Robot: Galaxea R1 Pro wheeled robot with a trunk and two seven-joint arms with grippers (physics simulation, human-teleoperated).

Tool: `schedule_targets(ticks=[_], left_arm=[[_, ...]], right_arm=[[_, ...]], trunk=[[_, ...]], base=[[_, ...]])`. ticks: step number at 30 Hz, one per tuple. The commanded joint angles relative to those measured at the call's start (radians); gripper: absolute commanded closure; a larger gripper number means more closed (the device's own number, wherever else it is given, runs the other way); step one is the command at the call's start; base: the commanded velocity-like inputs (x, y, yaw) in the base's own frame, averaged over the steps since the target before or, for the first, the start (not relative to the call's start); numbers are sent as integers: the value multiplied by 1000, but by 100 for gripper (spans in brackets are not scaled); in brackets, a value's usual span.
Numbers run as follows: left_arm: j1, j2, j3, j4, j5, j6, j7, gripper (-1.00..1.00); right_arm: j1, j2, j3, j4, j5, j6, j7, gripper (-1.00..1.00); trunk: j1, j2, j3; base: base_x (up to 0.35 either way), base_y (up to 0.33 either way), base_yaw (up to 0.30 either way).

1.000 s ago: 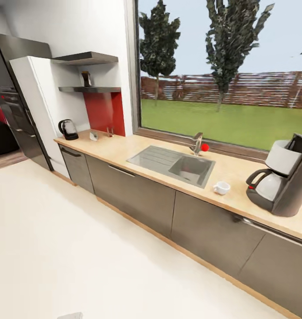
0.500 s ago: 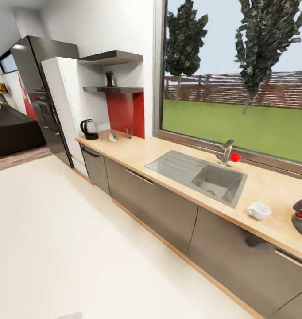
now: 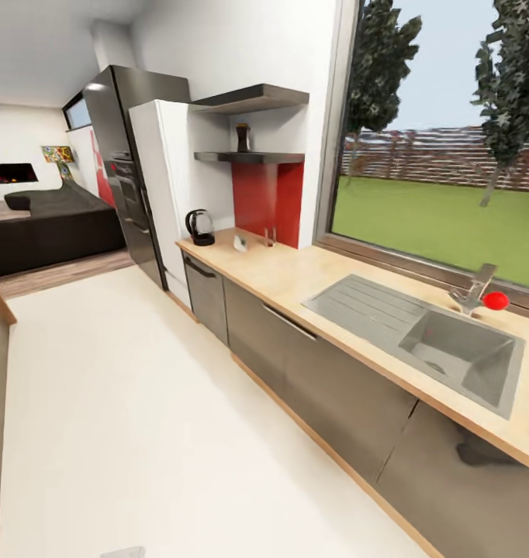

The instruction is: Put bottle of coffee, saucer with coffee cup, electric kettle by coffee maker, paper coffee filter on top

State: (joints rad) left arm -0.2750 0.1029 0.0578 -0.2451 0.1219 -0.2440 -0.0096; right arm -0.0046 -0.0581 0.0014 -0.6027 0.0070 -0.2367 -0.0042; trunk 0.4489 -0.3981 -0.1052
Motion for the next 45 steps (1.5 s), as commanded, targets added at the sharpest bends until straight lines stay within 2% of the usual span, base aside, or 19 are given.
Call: schedule_targets(ticks=[1,23,45], left_arm=[[-1,0,-1,1,8,-3,-1,-100],[-1,0,-1,1,8,-3,-1,-100],[-1,0,-1,1,8,-3,-1,-100]], right_arm=[[0,0,0,0,1,-3,0,-100],[0,0,0,0,1,-3,0,-100],[-1,0,2,21,4,-3,1,-100]], trunk=[[1,-2,-2],[1,-2,-2],[1,-2,-2]], base=[[283,233,277],[290,203,266],[334,57,10]])
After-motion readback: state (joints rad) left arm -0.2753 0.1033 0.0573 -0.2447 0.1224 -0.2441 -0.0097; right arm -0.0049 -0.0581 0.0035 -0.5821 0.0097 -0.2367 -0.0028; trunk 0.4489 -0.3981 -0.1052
